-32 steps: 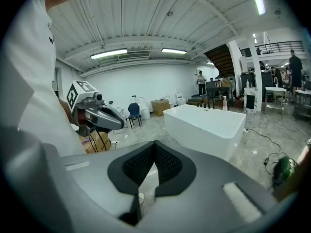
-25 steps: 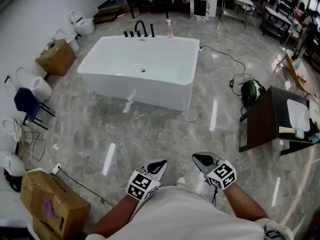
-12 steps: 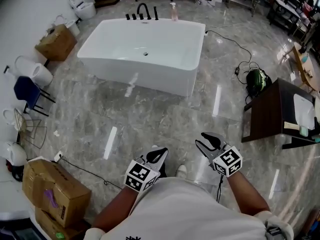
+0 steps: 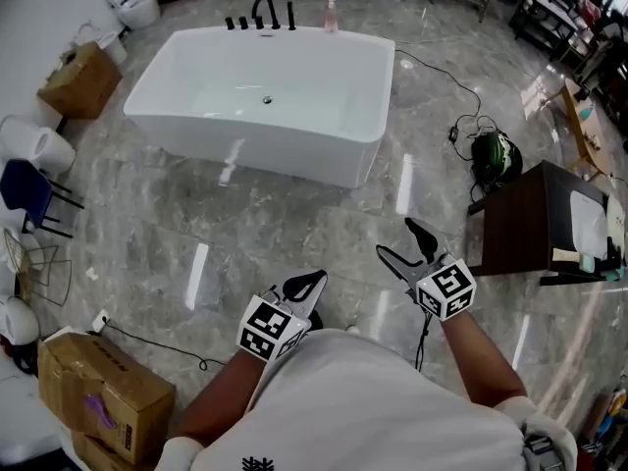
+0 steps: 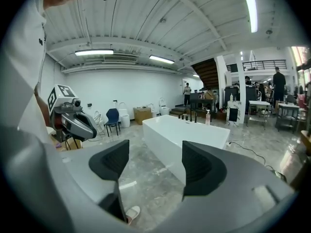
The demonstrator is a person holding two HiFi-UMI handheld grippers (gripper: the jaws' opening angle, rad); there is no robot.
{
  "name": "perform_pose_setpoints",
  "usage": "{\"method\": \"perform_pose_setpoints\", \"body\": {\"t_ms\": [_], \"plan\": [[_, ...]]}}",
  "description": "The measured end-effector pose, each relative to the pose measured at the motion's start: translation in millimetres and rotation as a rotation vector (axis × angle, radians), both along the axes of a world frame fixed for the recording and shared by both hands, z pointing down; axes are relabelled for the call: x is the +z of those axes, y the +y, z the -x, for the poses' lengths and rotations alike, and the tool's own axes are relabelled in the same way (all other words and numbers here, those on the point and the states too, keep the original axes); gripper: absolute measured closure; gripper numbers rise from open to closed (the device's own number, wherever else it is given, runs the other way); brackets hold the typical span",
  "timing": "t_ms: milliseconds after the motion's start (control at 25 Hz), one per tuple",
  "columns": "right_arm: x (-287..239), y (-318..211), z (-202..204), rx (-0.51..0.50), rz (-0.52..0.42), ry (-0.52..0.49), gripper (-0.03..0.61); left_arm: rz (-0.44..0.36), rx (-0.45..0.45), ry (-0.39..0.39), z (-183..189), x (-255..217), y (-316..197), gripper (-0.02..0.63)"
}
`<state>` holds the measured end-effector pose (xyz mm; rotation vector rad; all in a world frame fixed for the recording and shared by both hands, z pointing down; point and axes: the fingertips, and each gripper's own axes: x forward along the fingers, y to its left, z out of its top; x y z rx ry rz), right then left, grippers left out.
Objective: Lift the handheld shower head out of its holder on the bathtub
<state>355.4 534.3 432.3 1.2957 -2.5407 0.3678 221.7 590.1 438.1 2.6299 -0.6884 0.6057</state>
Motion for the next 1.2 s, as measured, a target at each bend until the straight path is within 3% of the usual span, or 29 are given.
{"method": "perform_pose_setpoints", "body": {"t_ms": [400, 560, 920, 1200], "plan": [[6, -120, 58, 0.051, 0.029, 0.039, 0.235, 0.009, 0.006, 0.043, 82, -4, -110, 0.607], [3, -157, 88, 0.02, 0.034, 0.048, 0.236, 0.011, -0.03, 0.041, 109, -2, -143, 0.607], [4, -253, 103, -0.056, 0.019, 0.035, 0.238, 0.021, -0.074, 0.026, 105, 9, -218, 0.607], [5, -358, 81, -0.092, 0.012, 0.007, 0.247, 0.014, -0.085, -0.028, 80, 3, -309, 0.607]]}}
